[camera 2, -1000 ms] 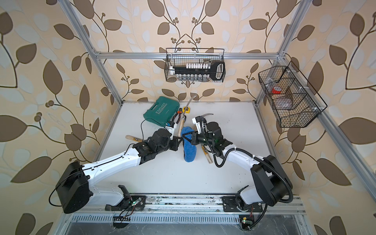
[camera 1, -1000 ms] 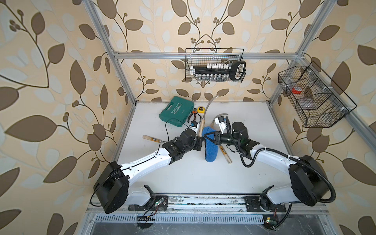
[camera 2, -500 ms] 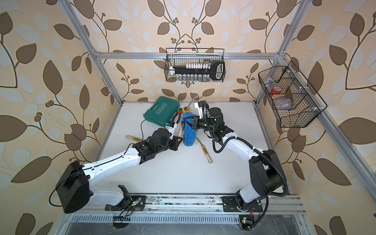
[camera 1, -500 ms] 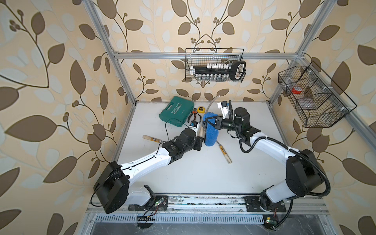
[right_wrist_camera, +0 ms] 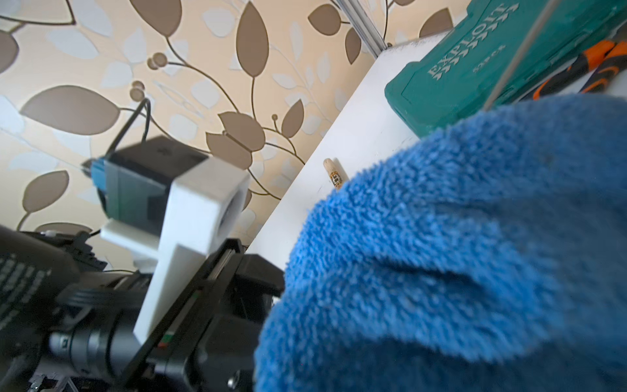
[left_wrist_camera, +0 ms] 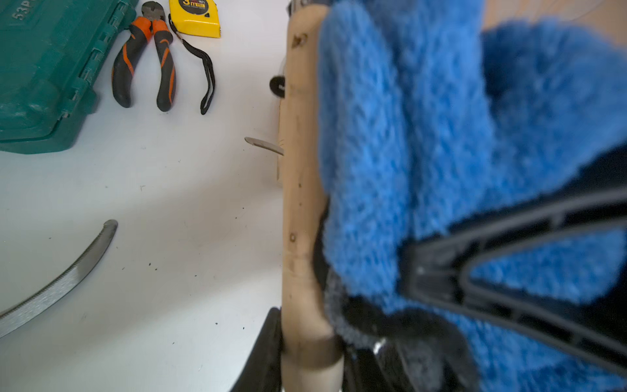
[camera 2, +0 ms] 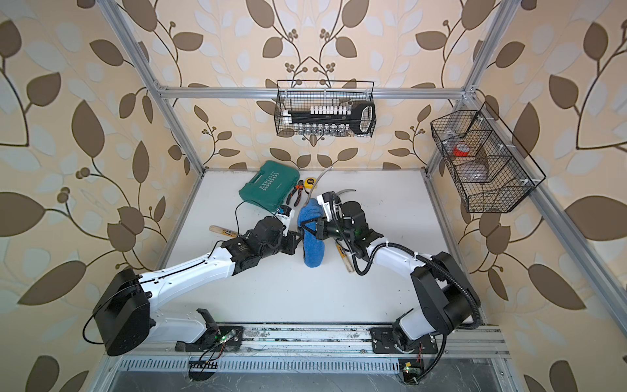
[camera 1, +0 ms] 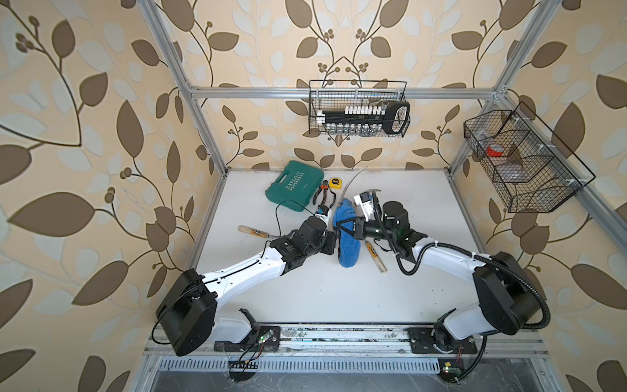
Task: Wipe small sickles with rags
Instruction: Wipe the small sickle.
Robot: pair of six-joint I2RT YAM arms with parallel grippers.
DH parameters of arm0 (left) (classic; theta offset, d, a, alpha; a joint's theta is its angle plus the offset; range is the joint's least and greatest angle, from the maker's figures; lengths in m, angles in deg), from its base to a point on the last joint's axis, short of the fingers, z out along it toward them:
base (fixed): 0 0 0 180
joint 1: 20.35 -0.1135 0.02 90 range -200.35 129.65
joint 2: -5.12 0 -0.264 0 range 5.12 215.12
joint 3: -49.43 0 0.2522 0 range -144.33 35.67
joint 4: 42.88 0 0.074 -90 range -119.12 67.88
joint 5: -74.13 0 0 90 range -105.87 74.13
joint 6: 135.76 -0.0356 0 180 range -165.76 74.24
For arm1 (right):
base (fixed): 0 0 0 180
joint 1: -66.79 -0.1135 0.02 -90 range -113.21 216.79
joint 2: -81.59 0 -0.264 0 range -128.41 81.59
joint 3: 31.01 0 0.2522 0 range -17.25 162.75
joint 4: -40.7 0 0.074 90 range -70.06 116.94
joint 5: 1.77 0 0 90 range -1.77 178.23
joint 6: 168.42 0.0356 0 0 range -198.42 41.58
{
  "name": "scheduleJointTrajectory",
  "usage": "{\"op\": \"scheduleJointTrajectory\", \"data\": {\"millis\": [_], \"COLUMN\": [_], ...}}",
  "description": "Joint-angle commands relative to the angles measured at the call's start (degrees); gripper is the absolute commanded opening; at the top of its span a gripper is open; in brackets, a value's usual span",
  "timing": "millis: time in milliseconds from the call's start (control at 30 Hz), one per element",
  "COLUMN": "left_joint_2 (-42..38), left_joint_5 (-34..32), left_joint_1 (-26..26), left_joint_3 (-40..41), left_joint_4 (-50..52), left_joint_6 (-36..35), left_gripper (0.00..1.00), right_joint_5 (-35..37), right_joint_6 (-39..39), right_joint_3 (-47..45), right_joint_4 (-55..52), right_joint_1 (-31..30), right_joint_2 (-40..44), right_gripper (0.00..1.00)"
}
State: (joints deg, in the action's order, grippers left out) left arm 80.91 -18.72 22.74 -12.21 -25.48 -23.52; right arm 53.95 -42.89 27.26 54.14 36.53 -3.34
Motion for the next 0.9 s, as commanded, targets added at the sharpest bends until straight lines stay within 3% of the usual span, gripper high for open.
{"op": "scheduleJointTrajectory", "data": {"millis": [0,233,367,700,867], "left_joint_2": [-3.2,-4.8,-4.4,-5.0,-4.6], "left_joint_5": [0.3,-0.3,-0.6,0.1,-1.6], "left_joint_1": [0.0,0.0,0.0,0.0,0.0], "left_joint_3": [-0.3,1.0,0.7,0.9,0.4], "left_joint_4": [-5.1,-6.3,-6.0,-6.4,-5.8], "left_joint_6": [-0.7,-0.6,-0.8,-1.5,-1.4], "left_gripper": [0.0,0.0,0.0,0.0,0.0], "right_joint_5": [1.7,-2.7,-3.0,-15.7,-19.0], "right_joint_6": [0.0,3.6,5.4,12.1,13.4], "right_joint_3": [-1.2,-3.4,-2.6,13.2,20.7], "right_joint_4": [1.3,2.1,1.9,10.0,11.9], "right_joint_1": [0.7,11.5,16.2,16.9,14.3], "right_joint_2": [4.1,9.8,9.0,-11.9,-18.7], "right_gripper": [0.0,0.0,0.0,0.0,0.0]}}
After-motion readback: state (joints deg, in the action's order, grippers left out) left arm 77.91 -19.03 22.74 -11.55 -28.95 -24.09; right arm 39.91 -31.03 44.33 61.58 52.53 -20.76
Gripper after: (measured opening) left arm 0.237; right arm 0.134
